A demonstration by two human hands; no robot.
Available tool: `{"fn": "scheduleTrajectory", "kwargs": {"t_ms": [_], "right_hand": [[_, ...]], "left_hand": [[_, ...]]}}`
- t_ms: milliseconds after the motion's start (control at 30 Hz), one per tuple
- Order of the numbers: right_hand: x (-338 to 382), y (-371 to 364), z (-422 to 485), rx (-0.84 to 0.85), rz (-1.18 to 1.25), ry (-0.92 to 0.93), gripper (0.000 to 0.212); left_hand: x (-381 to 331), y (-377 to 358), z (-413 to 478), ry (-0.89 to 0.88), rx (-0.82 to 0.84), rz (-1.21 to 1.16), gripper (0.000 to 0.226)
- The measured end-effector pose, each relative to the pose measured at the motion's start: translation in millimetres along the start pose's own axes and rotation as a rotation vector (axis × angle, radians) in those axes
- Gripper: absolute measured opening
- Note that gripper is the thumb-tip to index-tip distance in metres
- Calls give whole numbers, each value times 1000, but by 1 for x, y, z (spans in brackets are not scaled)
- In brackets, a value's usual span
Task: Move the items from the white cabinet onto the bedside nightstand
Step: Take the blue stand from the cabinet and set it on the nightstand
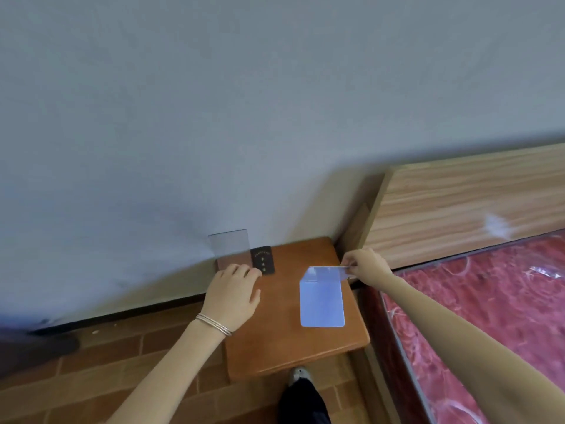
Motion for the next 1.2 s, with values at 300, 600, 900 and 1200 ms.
{"fn": "scheduleTrajectory", "kwargs": {"t_ms": [300,600,900,1200], "right_hand": [[-26,-18,167,34,-93,58,17],[-39,-50,237,-185,-114,237,30],[-70,-188,169,-248,-49,366,45],[-68,-264,194,-161,-59,296,47]], "left_hand": [[-22,-89,98,59,-7,-47,36],[-18,-195,129,52,53,-60,38],[-8,-331,108,143,378,-32,83],[13,-418,72,85,350,-40,86]]}}
Point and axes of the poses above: each hand's wrist, its own z-axis towards the middle knuckle, its own y-axis out of the back of the hand, x = y × z, the point moved 8 cm from there along z, towards the middle knuckle, and after that the axes turned 2 degrees about z, right-handed, at the moved point
